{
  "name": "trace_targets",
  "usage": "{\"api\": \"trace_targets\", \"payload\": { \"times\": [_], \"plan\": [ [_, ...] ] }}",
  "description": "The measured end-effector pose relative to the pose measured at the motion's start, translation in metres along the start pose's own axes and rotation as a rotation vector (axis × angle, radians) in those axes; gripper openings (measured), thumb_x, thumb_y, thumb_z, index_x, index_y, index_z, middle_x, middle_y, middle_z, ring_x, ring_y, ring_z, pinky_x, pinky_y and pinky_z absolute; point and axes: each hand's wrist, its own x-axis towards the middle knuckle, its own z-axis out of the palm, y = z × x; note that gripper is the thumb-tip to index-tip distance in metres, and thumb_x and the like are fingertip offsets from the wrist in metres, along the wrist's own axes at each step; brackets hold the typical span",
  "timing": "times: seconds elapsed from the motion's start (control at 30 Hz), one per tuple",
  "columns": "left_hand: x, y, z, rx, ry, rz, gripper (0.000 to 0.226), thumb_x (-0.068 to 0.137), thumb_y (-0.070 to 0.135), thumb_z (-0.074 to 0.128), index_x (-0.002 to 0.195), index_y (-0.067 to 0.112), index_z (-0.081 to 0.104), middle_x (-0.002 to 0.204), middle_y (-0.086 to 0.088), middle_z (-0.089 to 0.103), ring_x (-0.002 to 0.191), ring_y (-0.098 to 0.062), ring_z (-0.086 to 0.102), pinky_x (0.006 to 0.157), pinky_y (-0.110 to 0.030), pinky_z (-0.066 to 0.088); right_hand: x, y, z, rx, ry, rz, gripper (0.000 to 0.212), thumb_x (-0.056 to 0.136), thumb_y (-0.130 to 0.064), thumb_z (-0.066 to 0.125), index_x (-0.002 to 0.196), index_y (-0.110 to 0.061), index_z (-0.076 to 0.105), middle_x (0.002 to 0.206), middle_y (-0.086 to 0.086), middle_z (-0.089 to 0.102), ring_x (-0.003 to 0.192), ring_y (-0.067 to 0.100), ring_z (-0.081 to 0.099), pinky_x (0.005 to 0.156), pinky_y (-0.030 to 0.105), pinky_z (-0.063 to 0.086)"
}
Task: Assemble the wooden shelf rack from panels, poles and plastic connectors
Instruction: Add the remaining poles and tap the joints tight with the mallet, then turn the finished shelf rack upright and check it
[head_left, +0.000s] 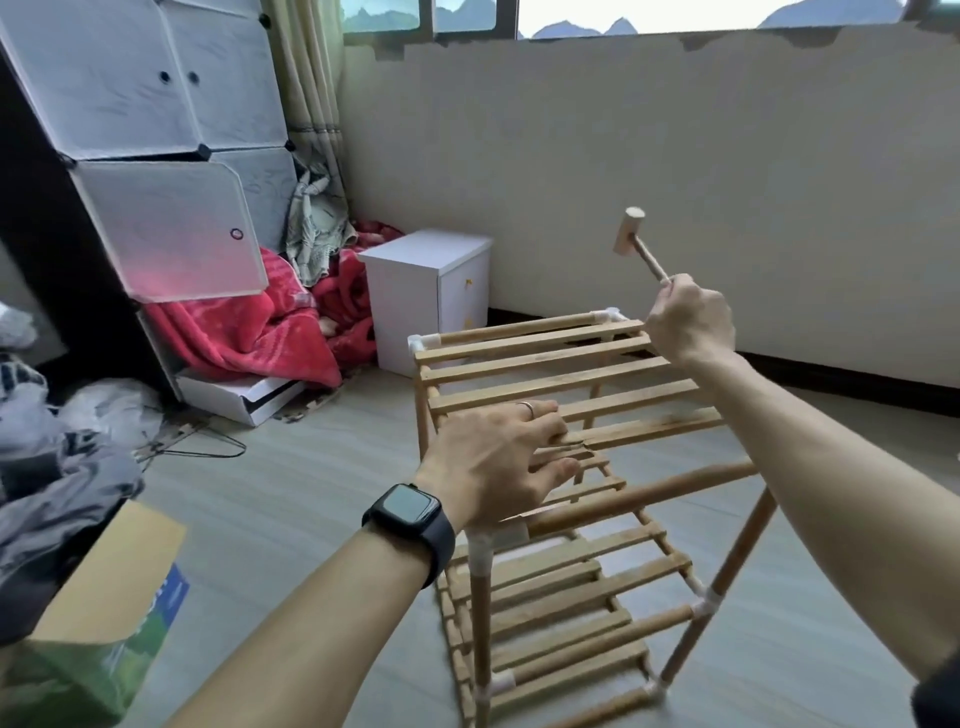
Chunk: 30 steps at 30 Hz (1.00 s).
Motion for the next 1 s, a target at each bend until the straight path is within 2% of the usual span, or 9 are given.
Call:
{"api": "trace_targets", "payload": {
  "times": [0.13, 0.27, 0.4, 0.53, 0.63, 0.77, 0.8, 0.87, 1.0],
  "plan": [
    [0.002, -0.002, 0.002, -0.001, 0.007, 0.005, 0.054, 0.095, 0.069, 0.032, 0.133, 0.035, 0.050, 0.139, 0.010, 0.055, 0.113, -0.015, 0.059, 0.083, -0.037, 0.055, 0.005, 0.000, -0.001, -0.133, -0.182, 0.036, 0.033, 0.103, -0.027, 0.042, 0.114, -0.006, 0.065, 0.094, 0.016, 0.057, 0.087, 0.036, 0.056, 0.074, 0.037, 0.044],
    [0.003, -0.002, 0.002, 0.002, 0.015, 0.010, 0.056, 0.094, 0.070, 0.031, 0.132, 0.035, 0.051, 0.139, 0.010, 0.055, 0.114, -0.016, 0.059, 0.084, -0.037, 0.055, 0.009, -0.001, 0.000, -0.077, -0.080, 0.026, 0.030, 0.101, -0.021, 0.040, 0.111, -0.004, 0.063, 0.088, 0.014, 0.052, 0.084, 0.036, 0.052, 0.073, 0.039, 0.045],
    [0.004, -0.003, 0.004, 0.011, 0.018, 0.010, 0.054, 0.094, 0.070, 0.031, 0.131, 0.035, 0.052, 0.139, 0.011, 0.055, 0.112, -0.015, 0.059, 0.081, -0.034, 0.054, 0.004, 0.001, 0.002, -0.109, -0.098, 0.051, 0.031, 0.101, -0.024, 0.043, 0.107, -0.003, 0.065, 0.075, 0.008, 0.048, 0.080, 0.034, 0.053, 0.069, 0.037, 0.042],
    [0.010, -0.004, 0.007, 0.017, 0.006, -0.007, 0.054, 0.097, 0.068, 0.034, 0.135, 0.035, 0.052, 0.148, 0.017, 0.048, 0.117, -0.015, 0.058, 0.084, -0.034, 0.051, 0.002, 0.009, -0.004, -0.103, -0.129, 0.078, 0.030, 0.102, -0.026, 0.043, 0.107, -0.006, 0.064, 0.088, 0.014, 0.059, 0.084, 0.035, 0.054, 0.073, 0.037, 0.044],
    [0.020, -0.005, 0.009, 0.031, -0.022, -0.030, 0.055, 0.097, 0.068, 0.036, 0.139, 0.035, 0.051, 0.153, 0.019, 0.042, 0.122, -0.014, 0.056, 0.089, -0.035, 0.051, -0.004, 0.024, -0.019, 0.102, 0.020, 0.067, 0.038, 0.105, -0.030, 0.038, 0.108, -0.006, 0.067, 0.097, 0.016, 0.067, 0.083, 0.033, 0.055, 0.072, 0.034, 0.040],
    [0.041, 0.004, 0.016, 0.033, -0.027, -0.070, 0.053, 0.096, 0.068, 0.037, 0.136, 0.036, 0.051, 0.147, 0.016, 0.047, 0.119, -0.013, 0.056, 0.085, -0.033, 0.052, -0.045, 0.062, -0.049, 0.494, 0.206, 0.068, 0.033, 0.105, -0.034, 0.040, 0.106, -0.015, 0.067, 0.070, -0.005, 0.059, 0.055, 0.004, 0.055, 0.052, 0.021, 0.045],
    [0.048, 0.008, 0.020, 0.031, -0.021, -0.083, 0.053, 0.097, 0.067, 0.037, 0.136, 0.035, 0.052, 0.149, 0.016, 0.046, 0.121, -0.014, 0.055, 0.084, -0.032, 0.051, -0.060, 0.075, -0.054, 0.589, 0.213, 0.094, 0.032, 0.106, -0.035, 0.041, 0.107, -0.016, 0.067, 0.068, -0.006, 0.055, 0.053, 0.004, 0.052, 0.054, 0.020, 0.048],
    [0.063, 0.020, 0.028, 0.022, -0.020, -0.126, 0.055, 0.097, 0.066, 0.037, 0.138, 0.032, 0.052, 0.153, 0.014, 0.043, 0.125, -0.015, 0.053, 0.086, -0.034, 0.050, -0.093, 0.104, -0.062, 0.749, 0.214, 0.156, 0.031, 0.107, -0.034, 0.042, 0.111, -0.015, 0.065, 0.069, -0.004, 0.050, 0.057, 0.013, 0.047, 0.057, 0.030, 0.050],
    [0.094, 0.051, 0.042, 0.011, -0.008, -0.236, 0.050, 0.098, 0.062, 0.039, 0.129, 0.026, 0.055, 0.135, 0.005, 0.056, 0.110, -0.017, 0.057, 0.081, -0.036, 0.049, -0.168, 0.165, -0.057, 0.754, 0.299, 0.291, 0.018, 0.107, -0.034, 0.042, 0.107, -0.031, 0.060, 0.071, 0.000, 0.050, 0.056, 0.014, 0.046, 0.048, 0.034, 0.039]
  ]
}}
